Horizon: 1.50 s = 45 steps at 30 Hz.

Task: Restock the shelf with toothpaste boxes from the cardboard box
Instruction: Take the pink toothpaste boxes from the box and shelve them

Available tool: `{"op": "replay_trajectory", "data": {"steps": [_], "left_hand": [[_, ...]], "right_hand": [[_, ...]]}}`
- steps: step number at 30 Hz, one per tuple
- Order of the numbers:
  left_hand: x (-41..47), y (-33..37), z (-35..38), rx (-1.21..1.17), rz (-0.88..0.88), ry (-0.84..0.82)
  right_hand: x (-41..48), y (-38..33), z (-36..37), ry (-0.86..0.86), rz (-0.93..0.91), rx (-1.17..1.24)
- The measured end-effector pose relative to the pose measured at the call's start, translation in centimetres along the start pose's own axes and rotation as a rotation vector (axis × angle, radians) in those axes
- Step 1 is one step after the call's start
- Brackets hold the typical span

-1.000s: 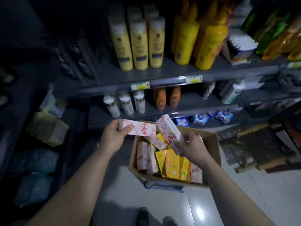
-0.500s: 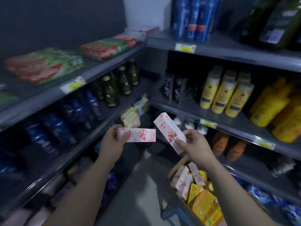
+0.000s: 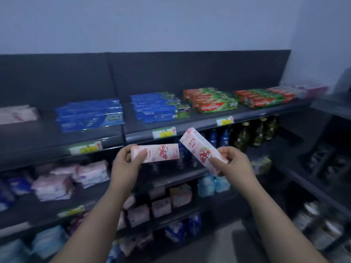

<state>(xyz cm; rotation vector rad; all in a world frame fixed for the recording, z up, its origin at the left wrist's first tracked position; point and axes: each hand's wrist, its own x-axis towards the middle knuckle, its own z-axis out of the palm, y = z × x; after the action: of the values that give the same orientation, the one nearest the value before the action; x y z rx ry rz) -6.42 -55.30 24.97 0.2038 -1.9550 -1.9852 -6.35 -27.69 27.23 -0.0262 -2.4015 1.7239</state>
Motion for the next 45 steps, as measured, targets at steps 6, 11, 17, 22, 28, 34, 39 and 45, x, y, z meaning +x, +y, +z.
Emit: {"op": "replay_trajectory", "data": {"steps": [6,11,17,22,28,34,39,45], "left_hand": [[1.6,3.9,-12.5,-0.035,0.053,0.224],[2.9,6.2,-23.4,0.037,0.088,0.337],[5.3,7.9,-33.4,0.095,0.11,0.431],[8.6,8.3,-39.0,0.144,0.055,0.445],[14.5,7.7,-42.6,0.243,-0.013,0.39],[22.0,6.5,-44.6,0.296,-0.037,0.368],[27.6,4.7,-46.2,0.347,-0.08,0.334],[32.0,3.7,-47.9,0.448,-0.105,0.356]], "right_hand": [[1.2,-8.2,11.8,-0.164,-0.126,0.06],[0.6,-13.8,22.0,-0.246,-0.223,0.061],[0.4,-18.2,31.4,-0.29,-0.282,0.08],[1.5,-19.9,37.3,-0.346,-0.266,0.062],[5.4,-21.7,42.4,-0.403,-0.266,0.008],[11.1,-22.9,47.4,-0.502,-0.283,-0.086],[15.0,-23.6,51.1,-0.553,-0.312,-0.143],[17.6,-24.2,54.2,-0.595,-0.338,-0.233]]}}
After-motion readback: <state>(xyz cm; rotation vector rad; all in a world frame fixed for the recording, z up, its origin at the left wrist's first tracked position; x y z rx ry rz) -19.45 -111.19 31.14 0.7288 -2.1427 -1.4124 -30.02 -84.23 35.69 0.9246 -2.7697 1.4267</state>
